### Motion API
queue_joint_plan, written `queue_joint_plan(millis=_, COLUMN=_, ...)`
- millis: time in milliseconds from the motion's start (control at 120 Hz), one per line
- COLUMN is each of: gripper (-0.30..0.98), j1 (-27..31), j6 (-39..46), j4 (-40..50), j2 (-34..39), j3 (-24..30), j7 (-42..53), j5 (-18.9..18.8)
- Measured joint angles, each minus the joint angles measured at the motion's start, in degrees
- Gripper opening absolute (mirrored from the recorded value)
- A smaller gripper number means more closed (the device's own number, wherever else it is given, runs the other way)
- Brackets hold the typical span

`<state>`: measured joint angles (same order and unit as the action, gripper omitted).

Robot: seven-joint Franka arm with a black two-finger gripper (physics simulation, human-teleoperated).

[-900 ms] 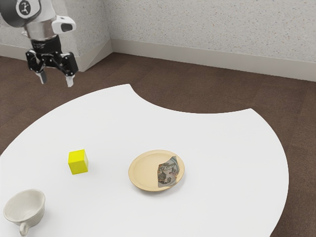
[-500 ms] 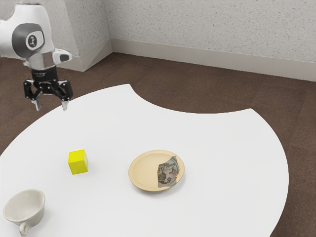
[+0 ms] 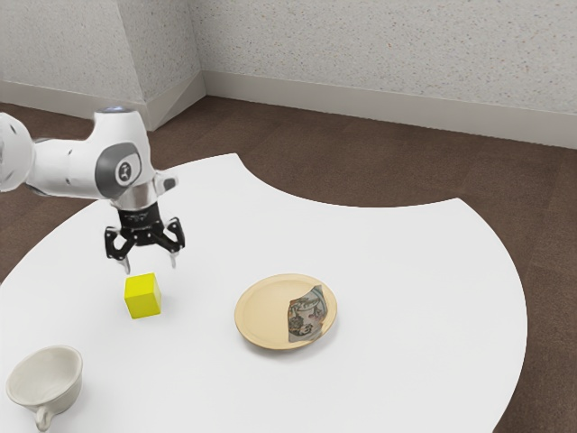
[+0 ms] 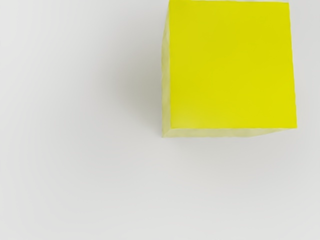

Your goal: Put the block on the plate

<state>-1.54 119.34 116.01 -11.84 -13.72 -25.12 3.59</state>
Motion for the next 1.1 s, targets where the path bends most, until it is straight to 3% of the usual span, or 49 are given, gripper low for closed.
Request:
queue_joint_plan(millis=350, gripper=0.69, j1=1.86, j6=4.13, j4=2.16, j2=-2.71, j3=-1.29, j7=-4.74, j5=1.02)
queue_joint_plan(millis=983, gripper=0.69, j1=3.11, j6=7.97, j4=1.94, j2=-7.80, j3=-1.23, j7=-4.24, j5=2.43)
queue_joint_plan(millis=1100, gripper=0.61, j1=3.07, j6=8.14, j4=1.88, j2=-7.81, j3=-1.22, j7=-4.16, j5=2.86)
